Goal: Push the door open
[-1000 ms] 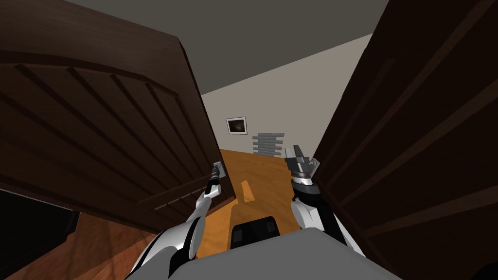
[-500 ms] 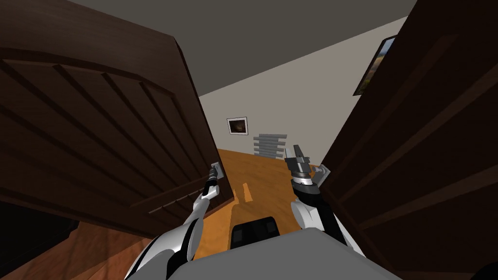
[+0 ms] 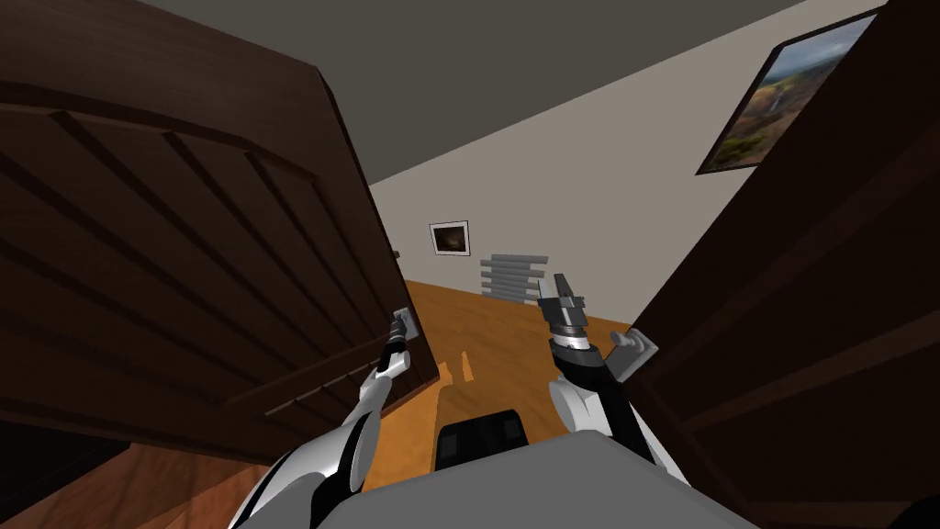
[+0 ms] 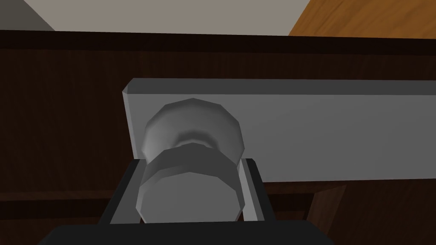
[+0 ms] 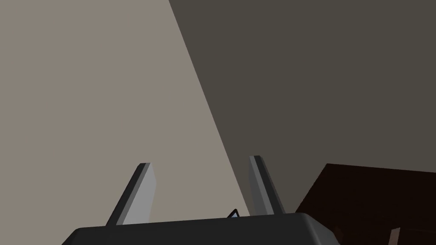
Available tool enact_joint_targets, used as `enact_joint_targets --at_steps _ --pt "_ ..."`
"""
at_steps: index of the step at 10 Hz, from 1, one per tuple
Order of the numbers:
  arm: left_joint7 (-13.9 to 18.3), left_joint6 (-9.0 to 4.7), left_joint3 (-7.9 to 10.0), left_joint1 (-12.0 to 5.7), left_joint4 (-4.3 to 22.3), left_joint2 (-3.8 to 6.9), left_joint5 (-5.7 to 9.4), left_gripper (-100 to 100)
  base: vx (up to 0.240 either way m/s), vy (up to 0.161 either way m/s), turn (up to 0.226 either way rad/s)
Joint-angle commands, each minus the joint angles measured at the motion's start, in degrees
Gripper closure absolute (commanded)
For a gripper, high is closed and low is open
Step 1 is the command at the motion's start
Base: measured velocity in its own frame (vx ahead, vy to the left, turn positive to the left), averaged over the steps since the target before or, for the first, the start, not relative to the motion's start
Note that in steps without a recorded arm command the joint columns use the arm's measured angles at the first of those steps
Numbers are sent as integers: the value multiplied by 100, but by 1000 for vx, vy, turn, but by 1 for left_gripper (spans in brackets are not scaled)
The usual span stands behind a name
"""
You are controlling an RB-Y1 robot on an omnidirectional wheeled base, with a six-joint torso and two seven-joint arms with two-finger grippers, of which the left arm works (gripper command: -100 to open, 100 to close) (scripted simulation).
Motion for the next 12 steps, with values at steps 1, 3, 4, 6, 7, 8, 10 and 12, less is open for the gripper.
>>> enact_joint_targets --at_steps 1,3,4,6,7,8,10,12 --pt "-29 -36 81 -30 36 56 36 100 155 -36 38" --pt "-68 -46 168 -16 47 98 75 100 171 -36 37" --pt "-68 -46 168 -16 47 98 75 100 116 -28 27" --pt "-110 -57 263 0 59 143 118 100 131 -29 33" --pt "-153 -68 359 16 72 189 161 100 156 -47 38" --pt "-180 -75 420 26 80 219 189 100 204 -72 61" --pt "-228 -87 528 44 94 271 237 100 194 -77 76" --pt "-266 -97 615 59 105 312 277 100 193 -39 32"
